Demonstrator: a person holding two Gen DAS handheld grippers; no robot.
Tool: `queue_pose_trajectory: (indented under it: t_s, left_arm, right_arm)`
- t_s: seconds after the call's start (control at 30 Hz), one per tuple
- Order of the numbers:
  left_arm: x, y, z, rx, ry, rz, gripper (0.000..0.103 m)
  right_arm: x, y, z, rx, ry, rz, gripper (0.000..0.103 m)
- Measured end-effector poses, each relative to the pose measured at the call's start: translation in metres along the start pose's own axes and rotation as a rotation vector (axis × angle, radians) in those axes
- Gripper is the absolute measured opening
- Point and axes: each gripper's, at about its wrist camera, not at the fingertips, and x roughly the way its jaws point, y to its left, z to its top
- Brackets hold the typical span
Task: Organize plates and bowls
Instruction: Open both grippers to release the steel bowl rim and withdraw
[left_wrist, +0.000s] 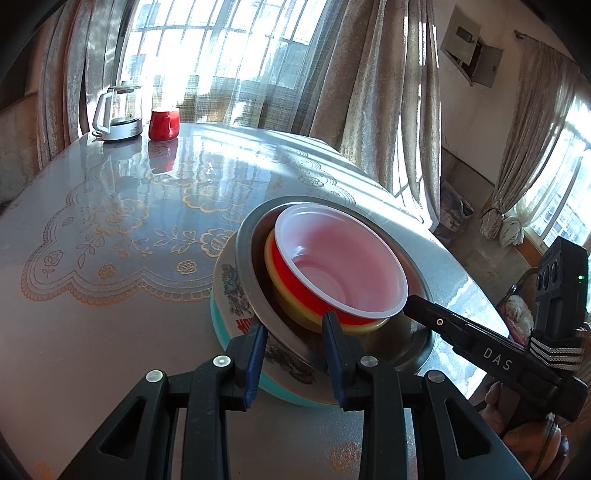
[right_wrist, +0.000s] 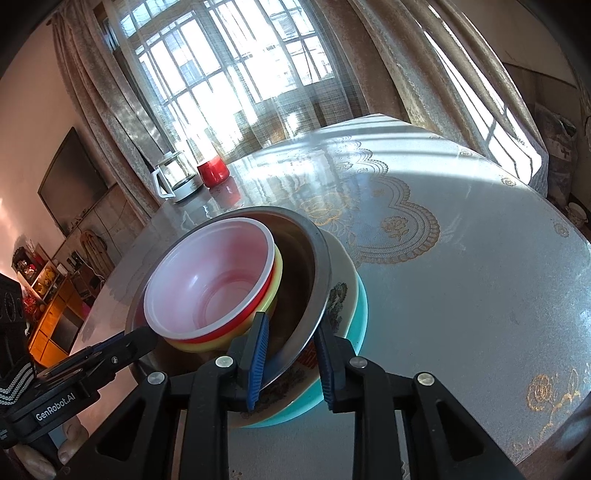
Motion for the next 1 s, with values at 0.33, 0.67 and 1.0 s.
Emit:
queue_pose_trajectory:
  t_s: [0.33,0.67,1.0]
  left_arm:
    - [-0.006,0.002,-0.002,-0.010,-0.010,0.009,0.033]
    - [-0.020,0.012,-0.008,-0.031,-0.037,0.023,0.033]
    - [-0.031,0.023,-0.030,-0.041,-0.033,0.036,0.033]
  right_arm:
    - [-0.001,0.000,-0.002,0.003,0.001,0.003,0.026]
    - [-0.012,-0.004,-0.003,0.040,-0.007,0.016,0.034]
    - [-0.037,-0.007,-0.022,-0.011,-0.058,0.075,0.034]
